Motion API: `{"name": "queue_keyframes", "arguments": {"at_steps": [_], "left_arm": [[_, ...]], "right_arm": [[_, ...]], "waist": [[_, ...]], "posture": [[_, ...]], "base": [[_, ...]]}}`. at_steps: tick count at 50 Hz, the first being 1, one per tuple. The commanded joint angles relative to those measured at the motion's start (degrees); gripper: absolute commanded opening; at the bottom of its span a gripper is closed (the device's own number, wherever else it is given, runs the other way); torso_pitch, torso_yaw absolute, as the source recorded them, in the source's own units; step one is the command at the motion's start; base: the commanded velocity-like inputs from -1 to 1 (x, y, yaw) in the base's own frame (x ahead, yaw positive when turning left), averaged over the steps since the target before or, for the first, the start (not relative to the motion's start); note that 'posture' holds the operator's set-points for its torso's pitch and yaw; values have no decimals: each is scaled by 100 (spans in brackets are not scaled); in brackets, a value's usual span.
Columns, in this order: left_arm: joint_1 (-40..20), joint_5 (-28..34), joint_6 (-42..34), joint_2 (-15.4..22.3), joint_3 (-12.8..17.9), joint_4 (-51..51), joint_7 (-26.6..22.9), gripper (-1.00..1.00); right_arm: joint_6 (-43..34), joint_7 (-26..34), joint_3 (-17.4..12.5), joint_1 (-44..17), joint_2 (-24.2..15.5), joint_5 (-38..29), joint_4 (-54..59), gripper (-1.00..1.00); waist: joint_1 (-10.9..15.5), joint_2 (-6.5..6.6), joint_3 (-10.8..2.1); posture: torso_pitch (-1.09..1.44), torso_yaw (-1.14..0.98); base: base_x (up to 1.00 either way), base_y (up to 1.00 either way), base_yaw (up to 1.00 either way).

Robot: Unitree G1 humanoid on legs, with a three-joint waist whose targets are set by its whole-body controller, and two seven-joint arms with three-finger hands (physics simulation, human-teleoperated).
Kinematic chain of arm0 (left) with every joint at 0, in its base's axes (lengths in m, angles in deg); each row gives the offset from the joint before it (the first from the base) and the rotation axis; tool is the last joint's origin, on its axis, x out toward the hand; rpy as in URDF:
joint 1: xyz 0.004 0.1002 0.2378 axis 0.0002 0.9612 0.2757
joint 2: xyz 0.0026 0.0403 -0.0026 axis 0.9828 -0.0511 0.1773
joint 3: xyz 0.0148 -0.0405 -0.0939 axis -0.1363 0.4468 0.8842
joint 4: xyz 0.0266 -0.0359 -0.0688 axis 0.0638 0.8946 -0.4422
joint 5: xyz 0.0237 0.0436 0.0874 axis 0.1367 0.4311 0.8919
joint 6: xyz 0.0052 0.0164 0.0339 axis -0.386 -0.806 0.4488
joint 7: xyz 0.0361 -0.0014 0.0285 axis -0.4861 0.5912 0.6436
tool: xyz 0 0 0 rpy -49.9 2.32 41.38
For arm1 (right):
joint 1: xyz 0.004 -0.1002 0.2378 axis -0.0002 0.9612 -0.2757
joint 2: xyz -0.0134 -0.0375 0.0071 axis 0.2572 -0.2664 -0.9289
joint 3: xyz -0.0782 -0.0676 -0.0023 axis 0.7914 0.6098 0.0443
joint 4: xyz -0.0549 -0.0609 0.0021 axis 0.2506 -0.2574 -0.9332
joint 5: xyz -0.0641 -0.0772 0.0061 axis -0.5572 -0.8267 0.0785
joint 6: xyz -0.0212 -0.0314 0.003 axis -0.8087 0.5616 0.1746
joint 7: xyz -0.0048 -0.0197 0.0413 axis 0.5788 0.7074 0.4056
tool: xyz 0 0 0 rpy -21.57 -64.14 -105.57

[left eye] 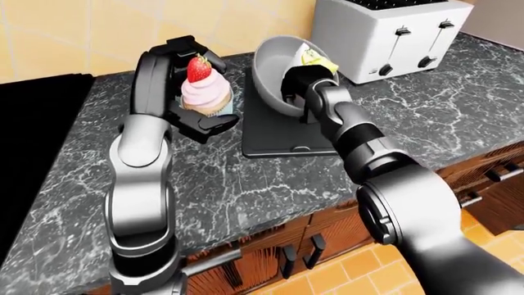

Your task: Pick up the bowl with cake and place it on the tray. Pick up the cupcake and place it on the tray.

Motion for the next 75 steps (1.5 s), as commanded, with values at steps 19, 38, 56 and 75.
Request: {"name": "queue_keyframes", "arguments": {"at_steps": [19, 38, 56, 75], "left_arm": [[-119, -48, 200, 73, 78, -193, 71, -100], [-81, -119, 107, 111, 118, -330, 84, -100], [25, -33, 138, -54, -61, -365, 138, -100], [38, 13, 652, -623, -365, 283, 449, -100]], "right_arm": [[-79, -162, -33, -252, -15, -155, -252, -59], [92, 219, -45, -375, -90, -127, -426, 52], [342, 842, -224, -318, -366, 538, -1605, 100], [-1630, 3372, -913, 2140, -893, 2137, -7805, 100]], "waist": [[7, 1, -231], [-3, 13, -211], [0, -15, -195], [34, -142, -160]], "posture": [[0, 0], [0, 0], [0, 0], [0, 0]], "base": [[0, 0, 0], [0, 0, 0], [0, 0, 0], [0, 0, 0]]}}
